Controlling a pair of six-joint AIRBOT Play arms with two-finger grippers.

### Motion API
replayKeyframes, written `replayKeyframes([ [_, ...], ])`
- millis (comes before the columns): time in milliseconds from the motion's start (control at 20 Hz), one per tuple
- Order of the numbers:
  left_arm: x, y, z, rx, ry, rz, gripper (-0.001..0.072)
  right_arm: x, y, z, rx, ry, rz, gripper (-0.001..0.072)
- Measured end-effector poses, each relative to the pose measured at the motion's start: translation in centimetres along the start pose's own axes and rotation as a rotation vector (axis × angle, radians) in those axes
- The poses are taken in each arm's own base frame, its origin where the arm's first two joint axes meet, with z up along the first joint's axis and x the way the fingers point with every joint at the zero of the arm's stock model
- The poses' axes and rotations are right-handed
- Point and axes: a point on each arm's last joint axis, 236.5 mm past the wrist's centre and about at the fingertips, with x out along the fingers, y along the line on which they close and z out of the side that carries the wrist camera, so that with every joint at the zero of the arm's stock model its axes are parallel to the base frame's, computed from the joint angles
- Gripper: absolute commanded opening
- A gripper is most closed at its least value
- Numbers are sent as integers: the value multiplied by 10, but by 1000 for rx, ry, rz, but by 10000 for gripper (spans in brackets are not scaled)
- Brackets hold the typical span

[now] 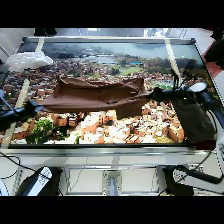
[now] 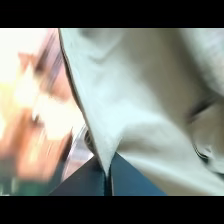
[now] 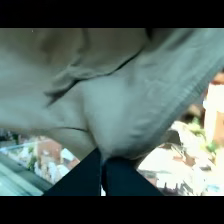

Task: Fold the shirts.

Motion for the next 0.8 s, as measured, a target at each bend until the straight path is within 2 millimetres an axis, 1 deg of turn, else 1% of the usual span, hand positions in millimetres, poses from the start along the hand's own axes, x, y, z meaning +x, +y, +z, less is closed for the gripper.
replayKeyframes([
  [50, -29, -20, 22, 82, -91, -6, 9, -26, 26, 5, -86, -34, 2, 15],
  [100, -59, -38, 40, 155, -183, -2, 9, -53, 52, 6, -168, -69, -6, 16],
  [150, -95, -58, 57, 228, -287, 9, 9, -79, 76, 9, -238, -127, -15, 15],
  [250, -161, -92, 77, 347, -474, 57, 9, -134, 125, 8, -369, -249, -44, 14],
  [350, -220, -124, 91, 442, -634, 116, 9, -193, 172, 6, -491, -402, -82, 13],
  [450, -267, -157, 102, 522, -753, 156, 9, -243, 208, 5, -585, -541, -134, 12],
  [550, -295, -185, 112, 584, -809, 163, 9, -281, 231, 7, -646, -646, -187, 11],
  [600, -301, -193, 116, 605, -804, 159, 8, -291, 234, 10, -659, -673, -213, 12],
  [650, -300, -197, 119, 615, -772, 145, 8, -297, 233, 15, -663, -684, -238, 12],
  [700, -294, -198, 121, 615, -730, 120, 8, -297, 227, 22, -656, -680, -261, 12],
  [800, -269, -193, 125, 599, -612, 44, 8, -281, 205, 43, -618, -624, -294, 12],
])
